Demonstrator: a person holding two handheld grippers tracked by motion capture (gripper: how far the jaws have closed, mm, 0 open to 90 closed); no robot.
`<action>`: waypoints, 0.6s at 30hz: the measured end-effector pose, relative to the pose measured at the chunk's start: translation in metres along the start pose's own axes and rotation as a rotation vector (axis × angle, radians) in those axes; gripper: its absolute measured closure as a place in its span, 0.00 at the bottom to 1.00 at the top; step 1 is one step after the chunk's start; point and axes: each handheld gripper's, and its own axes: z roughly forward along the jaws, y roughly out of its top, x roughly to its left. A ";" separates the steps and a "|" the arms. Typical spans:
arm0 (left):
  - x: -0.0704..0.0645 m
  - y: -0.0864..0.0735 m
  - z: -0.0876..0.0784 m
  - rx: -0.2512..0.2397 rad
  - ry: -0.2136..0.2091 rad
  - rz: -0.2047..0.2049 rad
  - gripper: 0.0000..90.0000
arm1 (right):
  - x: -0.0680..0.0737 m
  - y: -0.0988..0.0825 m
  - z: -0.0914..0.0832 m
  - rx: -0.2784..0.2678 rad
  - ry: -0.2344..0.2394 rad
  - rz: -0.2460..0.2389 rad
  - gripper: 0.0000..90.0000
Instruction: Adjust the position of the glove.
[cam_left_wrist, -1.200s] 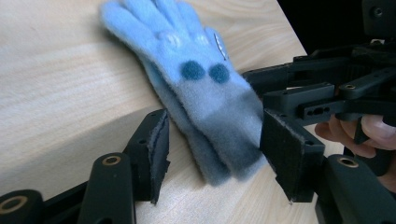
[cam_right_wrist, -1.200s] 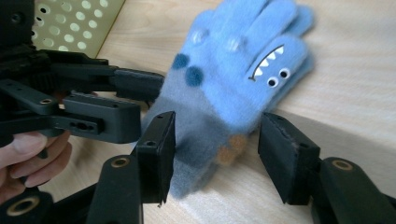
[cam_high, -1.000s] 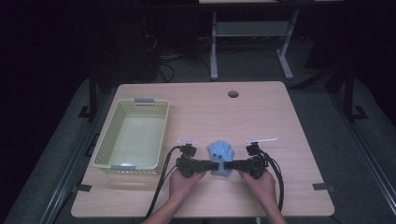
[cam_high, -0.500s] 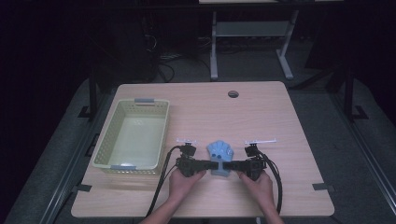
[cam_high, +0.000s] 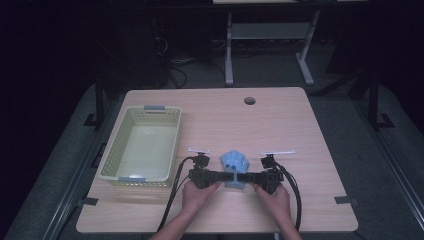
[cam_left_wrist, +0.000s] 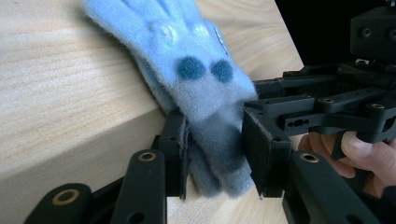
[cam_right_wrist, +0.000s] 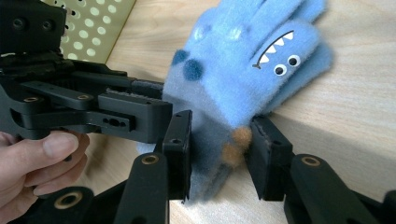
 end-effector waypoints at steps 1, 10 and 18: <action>0.000 0.000 0.000 0.000 0.000 0.000 0.70 | 0.000 0.000 0.000 -0.005 0.001 -0.005 0.70; 0.004 -0.001 0.000 -0.004 -0.024 -0.022 0.74 | 0.001 -0.001 0.003 -0.014 0.006 0.004 0.71; 0.010 -0.001 0.000 -0.010 -0.066 -0.032 0.77 | 0.000 -0.001 0.004 -0.029 0.036 0.003 0.77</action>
